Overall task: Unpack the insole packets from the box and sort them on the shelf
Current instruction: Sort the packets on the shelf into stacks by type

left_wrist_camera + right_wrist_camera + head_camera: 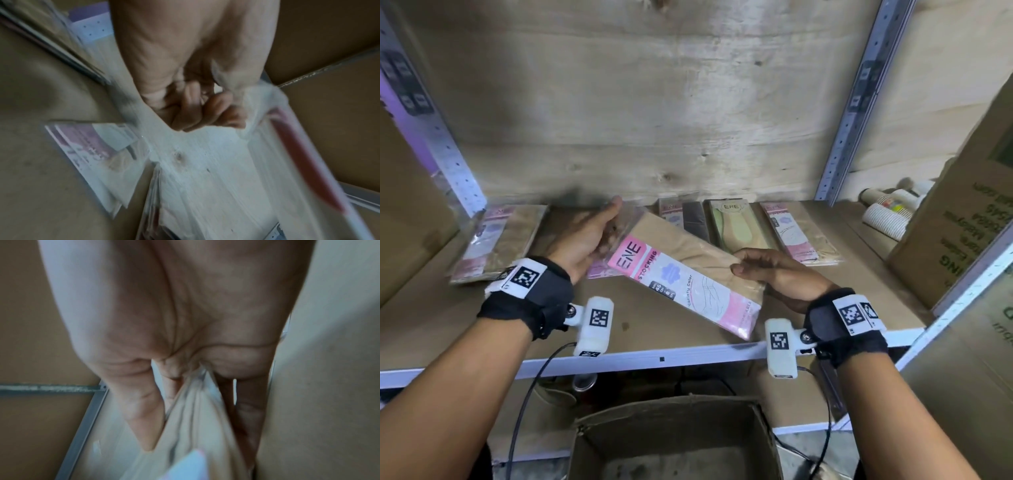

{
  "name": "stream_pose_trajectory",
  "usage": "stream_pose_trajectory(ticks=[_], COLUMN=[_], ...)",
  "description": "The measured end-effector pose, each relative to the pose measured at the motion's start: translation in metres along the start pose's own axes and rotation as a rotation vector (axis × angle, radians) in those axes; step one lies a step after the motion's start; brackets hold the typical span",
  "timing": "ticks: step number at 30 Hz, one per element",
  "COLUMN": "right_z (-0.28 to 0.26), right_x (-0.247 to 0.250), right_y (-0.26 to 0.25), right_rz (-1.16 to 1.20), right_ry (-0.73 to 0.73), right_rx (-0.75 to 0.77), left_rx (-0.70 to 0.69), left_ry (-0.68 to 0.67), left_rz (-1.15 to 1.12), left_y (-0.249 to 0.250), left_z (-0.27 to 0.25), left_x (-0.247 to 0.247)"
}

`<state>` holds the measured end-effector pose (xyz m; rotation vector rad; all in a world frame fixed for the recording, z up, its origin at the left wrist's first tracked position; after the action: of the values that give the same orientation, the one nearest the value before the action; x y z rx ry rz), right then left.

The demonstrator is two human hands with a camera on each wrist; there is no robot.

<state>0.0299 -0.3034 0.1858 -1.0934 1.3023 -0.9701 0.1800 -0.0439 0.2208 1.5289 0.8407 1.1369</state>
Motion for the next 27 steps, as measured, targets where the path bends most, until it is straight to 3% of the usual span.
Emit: stream_pose_trajectory(ticks=[4,8,13,17,24,27], right_z=[-0.005,-0.01,-0.005,0.003,0.011,0.014], right_x=[0.01,0.018,0.013,-0.002,-0.001,0.016], right_y=[-0.005,-0.003,0.006,0.014,0.022,0.011], right_rz=[0.149,0.236,0.344,0.424,0.27,0.148], right_ry=[0.02,0.12,0.244,0.267,0.312,0.435], right_rx=[0.016,0.027,0.079,0.07,0.045,0.101], left_rx=[-0.055,0.019,0.101,0.064,-0.009,-0.03], left_ry=[-0.079,-0.124,-0.33,-0.497,-0.252,-0.183], left_rz=[-0.193,-0.336,-0.103,0.08,0.143,0.159], left_y=[0.005,0.0,-0.015,-0.028,-0.019,-0.004], left_z=[-0.007,-0.015,-0.034,-0.051,-0.047,-0.035], left_x=[-0.005,-0.026,-0.075,-0.102,-0.093,-0.103])
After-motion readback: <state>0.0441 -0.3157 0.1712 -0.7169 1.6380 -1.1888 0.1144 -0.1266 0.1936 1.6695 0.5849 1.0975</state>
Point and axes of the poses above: each hand's wrist, its own z-axis towards the middle knuckle, its own x-axis out of the back of the hand, y = z × x, the point moved 4 cm from there along z, towards the middle knuckle, and after that the axes turned 15 degrees about z, right-handed, at the moved point
